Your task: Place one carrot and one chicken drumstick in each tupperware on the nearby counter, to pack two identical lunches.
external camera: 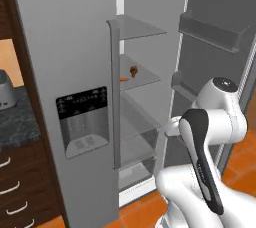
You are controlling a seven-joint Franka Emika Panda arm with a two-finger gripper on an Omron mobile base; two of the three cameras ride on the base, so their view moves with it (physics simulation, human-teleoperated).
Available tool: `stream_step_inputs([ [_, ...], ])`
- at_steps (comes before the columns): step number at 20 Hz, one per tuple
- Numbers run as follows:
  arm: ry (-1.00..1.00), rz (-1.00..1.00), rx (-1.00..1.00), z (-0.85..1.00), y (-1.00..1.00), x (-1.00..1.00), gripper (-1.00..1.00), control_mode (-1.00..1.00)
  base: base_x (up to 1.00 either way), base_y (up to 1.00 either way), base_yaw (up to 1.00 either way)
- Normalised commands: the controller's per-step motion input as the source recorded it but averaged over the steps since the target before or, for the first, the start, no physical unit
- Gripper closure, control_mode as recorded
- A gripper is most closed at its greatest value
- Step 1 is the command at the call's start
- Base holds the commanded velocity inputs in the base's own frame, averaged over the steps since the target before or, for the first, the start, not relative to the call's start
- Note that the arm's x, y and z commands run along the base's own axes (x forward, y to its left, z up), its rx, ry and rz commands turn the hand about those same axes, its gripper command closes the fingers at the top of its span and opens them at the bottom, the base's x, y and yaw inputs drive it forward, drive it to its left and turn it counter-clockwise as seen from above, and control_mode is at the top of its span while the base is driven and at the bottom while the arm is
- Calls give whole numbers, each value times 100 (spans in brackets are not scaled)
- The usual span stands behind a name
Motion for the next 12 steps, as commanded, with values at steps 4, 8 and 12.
stream_step_inputs([
  [4, 0, 0, 0, 0, 0, 0, -100, 100, 8, 0, 22],
  [8, 0, 0, 0, 0, 0, 0, -100, 100, 75, 1, 5],
  [12, 0, 0, 0, 0, 0, 0, -100, 100, 79, 0, -1],
])
